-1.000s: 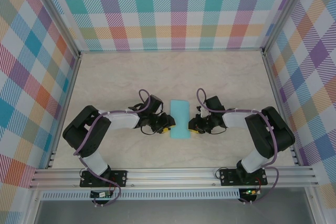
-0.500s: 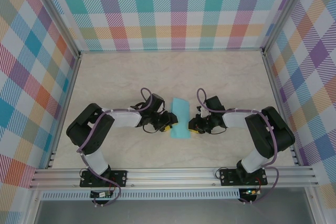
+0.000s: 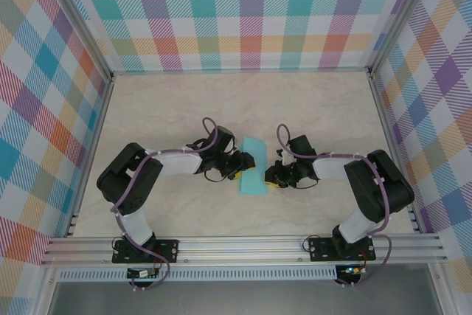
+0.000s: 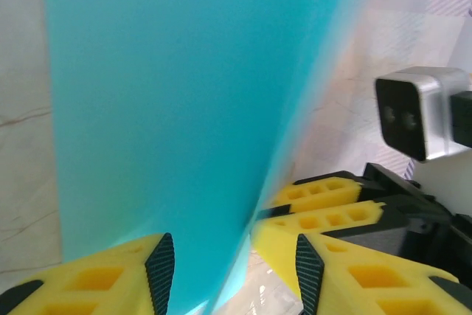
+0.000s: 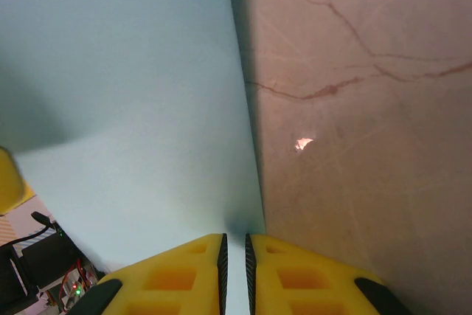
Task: Fold a paper plane with a square sheet of paper (pick it up from the middle)
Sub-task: Fold the triangle a second time at the center of the table.
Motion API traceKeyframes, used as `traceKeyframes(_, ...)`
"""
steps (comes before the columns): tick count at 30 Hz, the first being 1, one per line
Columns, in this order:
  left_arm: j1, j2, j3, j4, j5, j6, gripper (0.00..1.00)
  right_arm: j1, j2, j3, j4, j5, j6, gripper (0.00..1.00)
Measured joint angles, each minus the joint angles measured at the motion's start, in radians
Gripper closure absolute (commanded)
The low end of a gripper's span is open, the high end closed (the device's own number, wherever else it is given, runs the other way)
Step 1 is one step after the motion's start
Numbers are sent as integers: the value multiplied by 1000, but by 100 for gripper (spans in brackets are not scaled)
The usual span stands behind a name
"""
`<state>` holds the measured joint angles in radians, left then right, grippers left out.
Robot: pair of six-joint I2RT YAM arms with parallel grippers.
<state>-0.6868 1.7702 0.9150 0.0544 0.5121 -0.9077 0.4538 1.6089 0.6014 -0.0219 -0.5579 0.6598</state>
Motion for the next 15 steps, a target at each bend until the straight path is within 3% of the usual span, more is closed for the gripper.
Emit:
traceKeyframes(7,0,26,67,-40,13,62,54,0,0,0,0,0,3,82)
traceKeyframes(15,0,28,44,-58,15,58,66,0,-16,-8,14,8,31,79)
